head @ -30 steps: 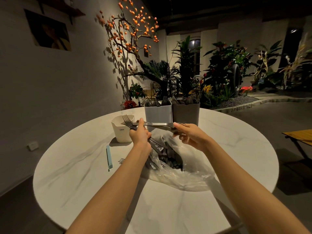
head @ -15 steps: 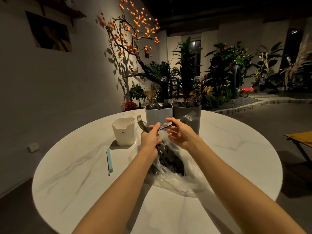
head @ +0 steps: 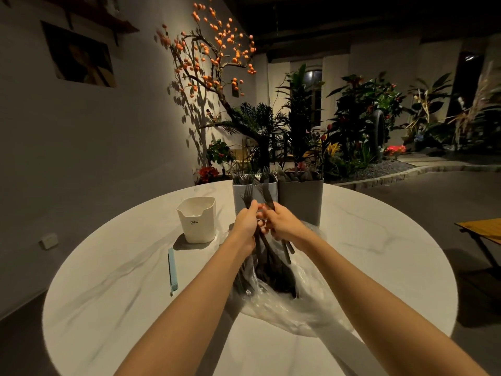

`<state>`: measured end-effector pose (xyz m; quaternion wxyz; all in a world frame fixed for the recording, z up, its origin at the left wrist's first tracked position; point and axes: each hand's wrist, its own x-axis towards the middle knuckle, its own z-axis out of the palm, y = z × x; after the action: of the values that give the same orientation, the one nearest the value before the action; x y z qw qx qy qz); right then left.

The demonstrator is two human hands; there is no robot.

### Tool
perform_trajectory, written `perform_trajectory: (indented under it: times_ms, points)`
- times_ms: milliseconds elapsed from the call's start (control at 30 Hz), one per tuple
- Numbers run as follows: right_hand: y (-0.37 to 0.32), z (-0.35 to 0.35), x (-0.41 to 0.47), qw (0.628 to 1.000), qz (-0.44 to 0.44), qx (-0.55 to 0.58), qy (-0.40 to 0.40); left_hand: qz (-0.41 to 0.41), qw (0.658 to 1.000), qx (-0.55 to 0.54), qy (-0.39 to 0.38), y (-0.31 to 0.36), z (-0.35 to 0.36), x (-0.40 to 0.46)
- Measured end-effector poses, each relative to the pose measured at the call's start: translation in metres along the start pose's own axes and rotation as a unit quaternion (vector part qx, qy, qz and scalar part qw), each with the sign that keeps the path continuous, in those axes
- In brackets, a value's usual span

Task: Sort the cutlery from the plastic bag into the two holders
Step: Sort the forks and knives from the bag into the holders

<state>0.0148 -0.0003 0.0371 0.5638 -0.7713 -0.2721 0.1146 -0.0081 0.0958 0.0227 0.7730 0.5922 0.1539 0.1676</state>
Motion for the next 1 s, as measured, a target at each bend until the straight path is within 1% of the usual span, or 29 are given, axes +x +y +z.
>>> perform_trajectory:
  times_ms: [67, 133, 233, 300, 400, 467, 533, 633, 767, 867, 1000]
  points:
    - [-0.001, 0.002, 0.006, 1.0, -0.012, -0.003, 0.006, 0.02, 0.999, 0.038, 0.018, 0.003, 0.005, 0.003]
    - [-0.003, 0.001, 0.012, 1.0, -0.015, 0.002, -0.013, 0.039, 0.995, 0.081, 0.032, 0.006, 0.007, 0.008]
    - [-0.006, 0.0, 0.018, 0.998, -0.018, -0.027, -0.058, 0.047, 0.996, 0.076, 0.031, 0.013, 0.009, 0.013]
    - [-0.007, -0.001, 0.021, 0.996, -0.016, -0.012, -0.083, 0.048, 0.996, 0.065, 0.025, 0.017, 0.009, 0.017]
    - [-0.009, -0.007, 0.026, 0.994, -0.017, 0.017, -0.108, 0.063, 0.997, 0.045, -0.003, 0.023, 0.008, 0.017]
    - [-0.013, -0.009, 0.029, 0.992, -0.023, 0.014, -0.119, 0.081, 0.995, 0.057, -0.018, 0.025, 0.009, 0.018]
    - [-0.016, -0.011, 0.033, 0.992, -0.028, 0.001, -0.123, 0.094, 0.994, 0.057, -0.003, 0.028, 0.009, 0.022]
    - [-0.019, -0.013, 0.043, 0.989, -0.038, -0.015, -0.14, 0.079, 0.996, 0.014, 0.039, 0.035, 0.009, 0.033]
    - [-0.018, -0.02, 0.06, 0.989, -0.061, -0.032, -0.133, 0.069, 0.994, -0.062, 0.064, 0.047, 0.014, 0.04]
    - [-0.011, -0.026, 0.068, 0.982, -0.044, -0.073, -0.168, 0.082, 0.988, -0.089, 0.094, 0.053, 0.014, 0.041]
    - [-0.008, -0.031, 0.067, 0.977, -0.014, -0.062, -0.203, 0.074, 0.981, -0.153, 0.096, 0.056, 0.011, 0.048]
